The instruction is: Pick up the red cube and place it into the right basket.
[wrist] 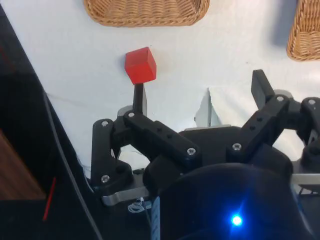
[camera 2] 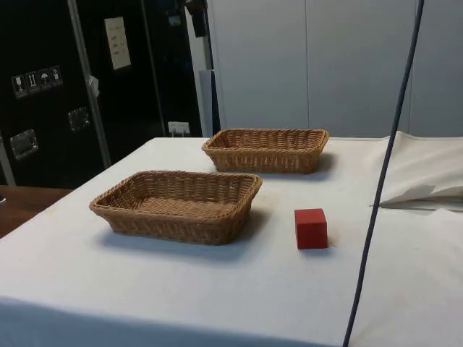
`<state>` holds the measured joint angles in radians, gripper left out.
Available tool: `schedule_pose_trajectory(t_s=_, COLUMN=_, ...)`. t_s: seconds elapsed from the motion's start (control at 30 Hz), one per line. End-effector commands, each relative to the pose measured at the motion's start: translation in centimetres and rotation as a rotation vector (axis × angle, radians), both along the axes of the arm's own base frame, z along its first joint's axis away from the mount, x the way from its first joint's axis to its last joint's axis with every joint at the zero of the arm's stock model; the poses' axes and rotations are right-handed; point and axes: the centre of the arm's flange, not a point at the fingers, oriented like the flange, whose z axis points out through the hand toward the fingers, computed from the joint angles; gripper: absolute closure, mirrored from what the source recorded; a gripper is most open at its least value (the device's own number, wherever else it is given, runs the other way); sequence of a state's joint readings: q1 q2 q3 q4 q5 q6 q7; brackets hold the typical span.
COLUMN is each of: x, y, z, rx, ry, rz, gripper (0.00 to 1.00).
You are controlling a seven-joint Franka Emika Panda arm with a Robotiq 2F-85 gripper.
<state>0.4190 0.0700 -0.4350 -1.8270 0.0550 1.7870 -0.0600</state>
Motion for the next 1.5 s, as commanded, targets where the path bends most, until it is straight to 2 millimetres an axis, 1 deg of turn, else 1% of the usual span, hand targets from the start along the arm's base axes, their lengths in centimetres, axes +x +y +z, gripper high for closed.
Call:
schedule_pose_trajectory(t_s=0.0, x=-0.1, y=0.0, z=-0.1, rx=0.000, ry=0.003, rz=0.000, gripper=0.00)
schedule_pose_trajectory(t_s=0.07, x=-0.8, y=0.1, z=0.4, rx=-0.014, ry=-0.007, rz=0.001, gripper=0.00)
schedule_pose_trajectory(t_s=0.23, x=-1.8, y=0.4, z=0.4, rx=-0.023, ry=-0.010, rz=0.004, gripper=0.00)
schedule_pose_trajectory(t_s=0.27, x=-1.6, y=0.3, z=0.2, rx=-0.015, ry=0.005, rz=0.007, gripper=0.00)
schedule_pose_trajectory(t_s=0.4, x=-2.8, y=0.6, z=0.5, rx=-0.029, ry=-0.022, rz=0.008, gripper=0.00)
schedule_pose_trajectory(t_s=0.5, x=-3.4, y=0.8, z=0.5, rx=-0.028, ry=-0.030, rz=0.010, gripper=0.00)
schedule_pose_trajectory(t_s=0.53, x=-3.3, y=0.8, z=0.3, rx=-0.020, ry=-0.013, rz=0.013, gripper=0.00)
schedule_pose_trajectory(t_s=0.63, x=-4.2, y=1.2, z=0.4, rx=-0.024, ry=-0.044, rz=0.014, gripper=0.00)
schedule_pose_trajectory(t_s=0.8, x=-5.1, y=1.5, z=0.2, rx=-0.018, ry=-0.061, rz=0.018, gripper=0.00)
schedule_pose_trajectory(t_s=0.83, x=-4.9, y=1.4, z=0.1, rx=-0.012, ry=-0.042, rz=0.020, gripper=0.00)
schedule_pose_trajectory(t_s=0.9, x=-5.7, y=1.7, z=0.2, rx=-0.013, ry=-0.070, rz=0.020, gripper=0.00)
schedule_pose_trajectory(t_s=1.03, x=-6.3, y=2.1, z=0.1, rx=-0.007, ry=-0.073, rz=0.025, gripper=0.00)
schedule_pose_trajectory(t_s=1.1, x=-6.7, y=2.6, z=-0.1, rx=-0.003, ry=-0.071, rz=0.032, gripper=0.00)
schedule_pose_trajectory(t_s=1.13, x=-6.5, y=2.3, z=0.0, rx=0.004, ry=-0.062, rz=0.035, gripper=0.00)
schedule_pose_trajectory(t_s=1.4, x=-8.3, y=3.9, z=-0.5, rx=0.006, ry=-0.061, rz=0.061, gripper=0.00)
schedule_pose_trajectory(t_s=1.43, x=-8.0, y=3.8, z=-0.5, rx=0.011, ry=-0.050, rz=0.065, gripper=0.00)
schedule_pose_trajectory(t_s=1.47, x=-8.5, y=4.1, z=-0.5, rx=0.007, ry=-0.062, rz=0.064, gripper=0.00)
